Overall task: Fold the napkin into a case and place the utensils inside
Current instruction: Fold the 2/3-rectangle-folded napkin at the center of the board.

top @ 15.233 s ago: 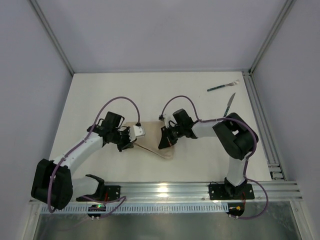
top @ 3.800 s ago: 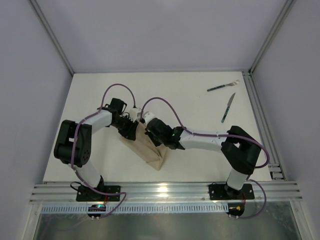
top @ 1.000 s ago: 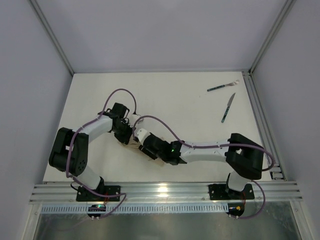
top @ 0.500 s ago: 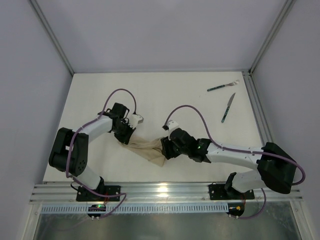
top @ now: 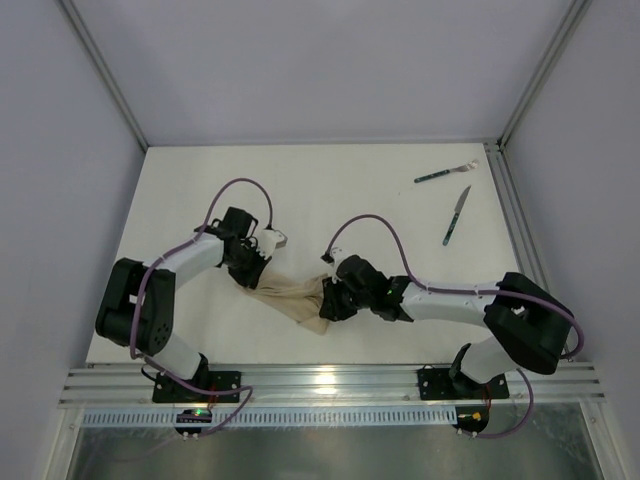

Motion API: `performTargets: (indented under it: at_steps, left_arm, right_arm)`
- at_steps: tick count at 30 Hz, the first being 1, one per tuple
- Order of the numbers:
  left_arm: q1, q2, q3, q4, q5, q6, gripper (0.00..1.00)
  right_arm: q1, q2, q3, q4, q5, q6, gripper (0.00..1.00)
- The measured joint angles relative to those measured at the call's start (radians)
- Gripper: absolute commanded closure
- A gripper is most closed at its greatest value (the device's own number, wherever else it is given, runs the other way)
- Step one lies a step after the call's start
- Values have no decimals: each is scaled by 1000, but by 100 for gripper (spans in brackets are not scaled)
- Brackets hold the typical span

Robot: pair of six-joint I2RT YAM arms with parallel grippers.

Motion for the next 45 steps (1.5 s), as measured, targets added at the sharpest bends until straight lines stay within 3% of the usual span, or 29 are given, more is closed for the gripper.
performTargets:
  at_steps: [5,21,23,27,31,38,45]
  left_arm:
    - [-6,-23,-23,20,0,27,96]
    - [-87,-93,-103,94,-82,142,97]
    - [-96,-99,-110,100,-95,150,97]
    - [-106,-124,-137,125,-106,167,97]
    - [-113,-133,-148,137,-114,174,97]
    - [-115,-135,-150,140,-117,173,97]
    - [-119,-140,-155,145,-124,173,97]
  right_arm:
    - [-61,47,-13,15,-18,6,96]
    - [-274,152,6,102,-107,-8,96]
    - [-285,162,11,112,-124,-15,88]
    - [-323,157,11,119,-173,-56,61]
    - [-360,95,14,70,-226,-155,48]
    - [-404,31,114,14,-293,-293,44]
    - [-441,266,292,32,-388,-337,44]
